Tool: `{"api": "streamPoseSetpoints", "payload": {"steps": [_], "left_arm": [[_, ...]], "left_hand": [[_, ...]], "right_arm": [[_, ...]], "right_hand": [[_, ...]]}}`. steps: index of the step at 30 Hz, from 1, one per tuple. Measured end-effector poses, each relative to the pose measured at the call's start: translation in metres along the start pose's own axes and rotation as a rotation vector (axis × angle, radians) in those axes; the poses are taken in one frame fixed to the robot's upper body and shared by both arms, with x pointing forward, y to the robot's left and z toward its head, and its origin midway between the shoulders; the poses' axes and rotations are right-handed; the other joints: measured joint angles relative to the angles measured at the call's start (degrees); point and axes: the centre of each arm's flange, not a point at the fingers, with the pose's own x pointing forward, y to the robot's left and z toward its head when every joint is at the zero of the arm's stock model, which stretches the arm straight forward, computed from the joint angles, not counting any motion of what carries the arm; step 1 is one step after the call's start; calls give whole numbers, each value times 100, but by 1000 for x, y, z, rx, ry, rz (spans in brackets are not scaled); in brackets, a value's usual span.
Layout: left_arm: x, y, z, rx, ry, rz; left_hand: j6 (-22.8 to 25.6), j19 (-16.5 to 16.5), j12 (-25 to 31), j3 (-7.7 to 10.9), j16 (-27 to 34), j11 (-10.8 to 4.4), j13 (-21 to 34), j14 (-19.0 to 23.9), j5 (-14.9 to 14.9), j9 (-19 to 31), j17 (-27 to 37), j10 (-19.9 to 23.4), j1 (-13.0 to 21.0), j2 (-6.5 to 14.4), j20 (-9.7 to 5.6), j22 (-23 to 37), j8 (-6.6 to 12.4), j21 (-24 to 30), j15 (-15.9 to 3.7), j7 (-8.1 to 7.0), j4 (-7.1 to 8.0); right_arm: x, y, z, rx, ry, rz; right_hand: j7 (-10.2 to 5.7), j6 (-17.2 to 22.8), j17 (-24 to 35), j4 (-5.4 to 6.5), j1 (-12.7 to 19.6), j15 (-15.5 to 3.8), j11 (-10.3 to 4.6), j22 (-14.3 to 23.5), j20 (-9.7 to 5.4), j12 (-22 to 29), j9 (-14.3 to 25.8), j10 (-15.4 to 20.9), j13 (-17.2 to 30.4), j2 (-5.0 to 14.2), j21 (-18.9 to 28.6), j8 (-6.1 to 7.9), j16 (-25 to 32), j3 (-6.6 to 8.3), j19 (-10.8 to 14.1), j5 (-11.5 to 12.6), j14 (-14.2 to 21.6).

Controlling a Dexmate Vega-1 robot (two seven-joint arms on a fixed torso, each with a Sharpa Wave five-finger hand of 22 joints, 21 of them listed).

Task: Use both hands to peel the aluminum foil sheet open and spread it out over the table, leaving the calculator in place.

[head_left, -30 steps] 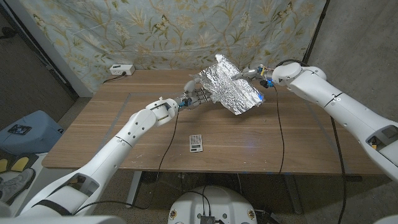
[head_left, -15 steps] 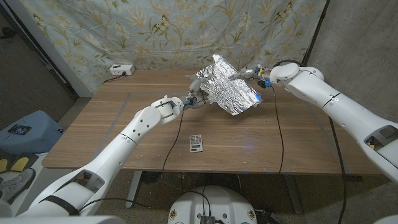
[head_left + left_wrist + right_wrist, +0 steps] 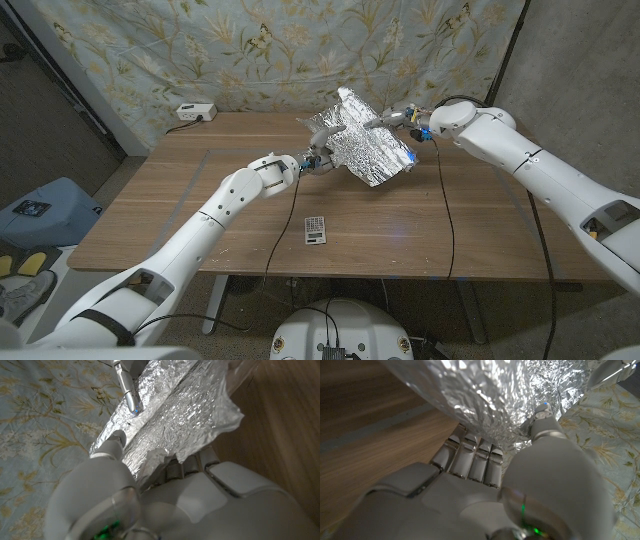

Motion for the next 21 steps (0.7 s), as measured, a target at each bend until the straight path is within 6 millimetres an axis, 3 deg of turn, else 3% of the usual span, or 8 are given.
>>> {"api": "streamPoseSetpoints", "payload": {"steps": [6,14,21], "left_arm": [[1,1,-2,-10,3,23],[0,2,-7,-26,-2,48],[-1,3,-10,-43,-15,66]], "left_hand": [[305,194,131,62,61,-150,53,300,106,0,-17,288,132,46,-64,0,65,94,-111,-23,0],[534,356,232,117,106,-195,81,543,150,0,-8,537,188,102,-90,0,98,159,-175,-41,56],[776,457,297,359,150,-195,156,778,273,-1,51,748,241,520,-92,32,115,226,-225,-2,233]], "right_arm": [[1,2,-1,1,3,3],[1,4,-4,2,8,6],[-1,2,-7,-1,12,-6]], "right_hand": [[-2,1,10,0,0,5,-1,0,0,5,0,0,1,0,0,-2,-13,0,0,-3,12],[8,16,11,0,-1,5,-1,0,0,6,-2,-1,3,2,0,-18,-16,0,0,-4,14],[8,16,11,0,-3,4,-9,0,0,9,-4,-9,6,3,0,-16,-16,0,0,-21,15]]}}
